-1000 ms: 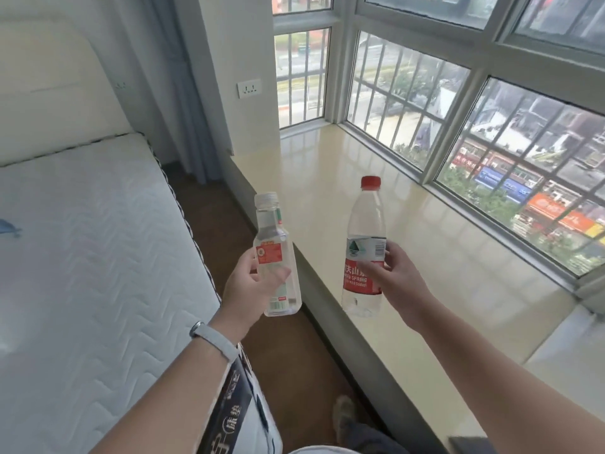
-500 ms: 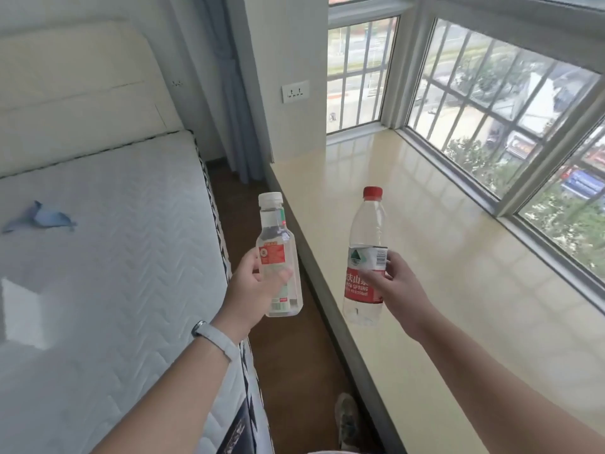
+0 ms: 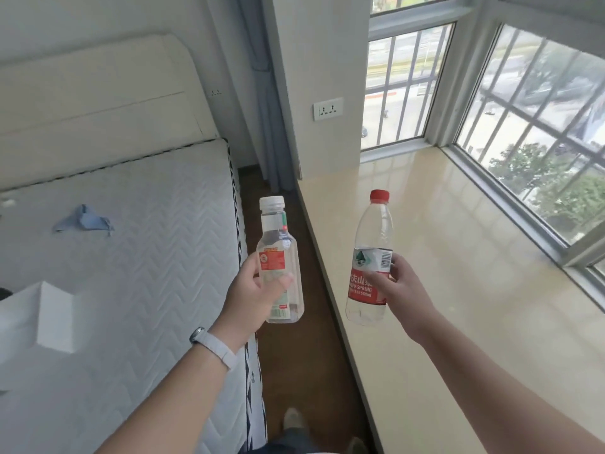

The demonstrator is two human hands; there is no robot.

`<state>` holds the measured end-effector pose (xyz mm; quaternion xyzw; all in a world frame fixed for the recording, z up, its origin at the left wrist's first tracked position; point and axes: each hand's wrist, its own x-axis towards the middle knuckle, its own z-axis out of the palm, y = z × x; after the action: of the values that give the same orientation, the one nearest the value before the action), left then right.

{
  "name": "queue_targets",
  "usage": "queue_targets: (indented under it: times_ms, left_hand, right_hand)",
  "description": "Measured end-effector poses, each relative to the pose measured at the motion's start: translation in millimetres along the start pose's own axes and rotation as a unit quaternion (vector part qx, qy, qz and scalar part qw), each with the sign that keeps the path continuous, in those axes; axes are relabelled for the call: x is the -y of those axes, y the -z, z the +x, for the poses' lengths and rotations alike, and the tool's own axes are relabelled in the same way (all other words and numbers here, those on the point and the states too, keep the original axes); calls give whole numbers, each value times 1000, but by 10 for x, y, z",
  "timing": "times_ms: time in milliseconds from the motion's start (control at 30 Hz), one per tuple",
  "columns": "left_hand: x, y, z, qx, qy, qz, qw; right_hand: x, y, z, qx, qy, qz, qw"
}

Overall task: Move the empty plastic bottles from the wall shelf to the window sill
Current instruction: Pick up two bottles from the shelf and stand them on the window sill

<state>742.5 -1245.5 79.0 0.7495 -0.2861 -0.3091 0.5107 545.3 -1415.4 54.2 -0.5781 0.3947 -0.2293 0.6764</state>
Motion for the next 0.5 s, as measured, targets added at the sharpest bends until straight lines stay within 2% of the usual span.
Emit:
queue_targets:
  times_ms: [233, 500]
  left_hand:
    - [221, 324, 714, -9, 15, -7, 1000]
    - [324, 962, 1849, 3, 7, -42, 999]
  right_hand:
    - [-47, -421, 579, 8, -26, -23, 999]
    - [315, -1104, 1545, -10, -24, -75, 997]
